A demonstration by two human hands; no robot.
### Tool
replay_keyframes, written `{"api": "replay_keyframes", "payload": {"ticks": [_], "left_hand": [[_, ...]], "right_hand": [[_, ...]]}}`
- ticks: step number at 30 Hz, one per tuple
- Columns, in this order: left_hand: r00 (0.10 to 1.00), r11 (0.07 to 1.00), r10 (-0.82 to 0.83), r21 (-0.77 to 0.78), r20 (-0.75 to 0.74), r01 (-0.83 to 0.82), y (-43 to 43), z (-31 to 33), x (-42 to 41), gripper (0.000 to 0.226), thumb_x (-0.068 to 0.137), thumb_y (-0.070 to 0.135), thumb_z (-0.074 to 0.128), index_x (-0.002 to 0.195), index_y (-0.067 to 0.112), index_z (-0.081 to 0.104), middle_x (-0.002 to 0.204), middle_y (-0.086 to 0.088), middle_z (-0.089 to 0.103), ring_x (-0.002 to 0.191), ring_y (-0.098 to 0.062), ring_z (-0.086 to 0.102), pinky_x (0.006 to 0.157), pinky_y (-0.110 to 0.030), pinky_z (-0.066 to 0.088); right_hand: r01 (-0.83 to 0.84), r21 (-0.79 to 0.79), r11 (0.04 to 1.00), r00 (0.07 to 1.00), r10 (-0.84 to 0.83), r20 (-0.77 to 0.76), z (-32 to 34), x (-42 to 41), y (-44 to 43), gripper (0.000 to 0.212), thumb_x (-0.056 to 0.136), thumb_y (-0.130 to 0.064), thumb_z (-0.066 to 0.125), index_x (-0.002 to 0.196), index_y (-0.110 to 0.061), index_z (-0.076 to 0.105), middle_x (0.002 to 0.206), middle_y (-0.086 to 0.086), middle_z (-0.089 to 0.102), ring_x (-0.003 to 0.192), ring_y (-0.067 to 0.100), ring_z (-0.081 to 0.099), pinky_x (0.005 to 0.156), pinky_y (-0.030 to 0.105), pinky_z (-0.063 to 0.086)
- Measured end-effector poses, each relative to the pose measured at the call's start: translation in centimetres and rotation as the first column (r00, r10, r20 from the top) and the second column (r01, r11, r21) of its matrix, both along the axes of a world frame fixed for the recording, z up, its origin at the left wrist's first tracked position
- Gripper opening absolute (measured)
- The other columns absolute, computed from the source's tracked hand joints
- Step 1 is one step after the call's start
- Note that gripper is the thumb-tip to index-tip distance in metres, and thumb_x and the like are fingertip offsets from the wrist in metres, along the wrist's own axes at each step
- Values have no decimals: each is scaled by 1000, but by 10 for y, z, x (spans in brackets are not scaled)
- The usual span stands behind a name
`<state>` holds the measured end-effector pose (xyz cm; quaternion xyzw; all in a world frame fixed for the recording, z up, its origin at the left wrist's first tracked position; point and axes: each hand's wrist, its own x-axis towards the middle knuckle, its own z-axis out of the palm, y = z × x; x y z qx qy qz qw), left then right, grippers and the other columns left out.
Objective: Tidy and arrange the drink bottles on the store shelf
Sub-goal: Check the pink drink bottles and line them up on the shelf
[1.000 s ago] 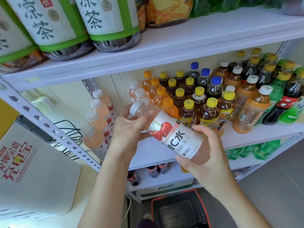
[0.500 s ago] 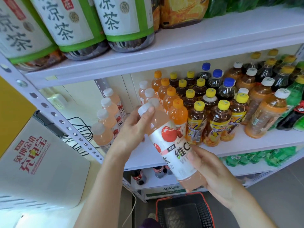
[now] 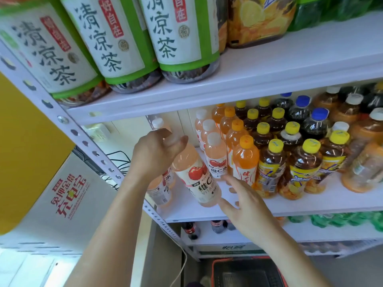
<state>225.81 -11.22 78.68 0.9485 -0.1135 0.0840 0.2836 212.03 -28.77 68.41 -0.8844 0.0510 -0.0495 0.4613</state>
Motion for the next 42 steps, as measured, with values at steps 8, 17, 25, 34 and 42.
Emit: {"api": "replay_keyframes", "payload": {"ticks": [8,17,25,34,42], "left_hand": [[991,986,108,138,-79,-96,-27,-34,71,50,91,46,62,131,18,53,103,-8,73,99,-27,68,88,-33,49],[979,987,149,87,-136,-138,-43,-73,139,43,92,31,65,129,13,51,113,-8,64,94,-28,67,82,-34,52],[984,978,156,154,-90,-141,-52,-81,171,40,94,30,62,127,11,50,107,-15,69,96,-33,67,83,-40,53],[956,978,204,83,-209,-191,-51,-79,165,60,85,-3,45,144,6,35,134,-22,49,120,-37,51,93,-38,47],[918,815,-312,-566,-246,125,-49,-54,33,22,93,11,56,104,15,74,83,2,74,80,-16,69,87,-44,57]], "right_hand": [[50,-388,920,985,20,173,32,68,0,56,90,-18,59,142,-11,39,139,16,43,124,34,45,100,37,40],[19,-511,859,1000,-6,27,33,122,12,64,93,-19,52,148,-7,22,147,30,25,137,43,26,113,43,26],[34,-545,838,999,-45,-8,32,142,14,54,90,-1,55,139,-6,34,145,25,24,120,40,46,99,40,42],[56,-575,816,996,-8,85,29,137,13,53,80,1,66,129,-13,49,122,14,55,107,33,57,83,35,46],[73,-112,991,950,-34,312,44,88,2,58,81,2,64,133,-22,54,121,9,57,111,23,52,87,24,40]]}}
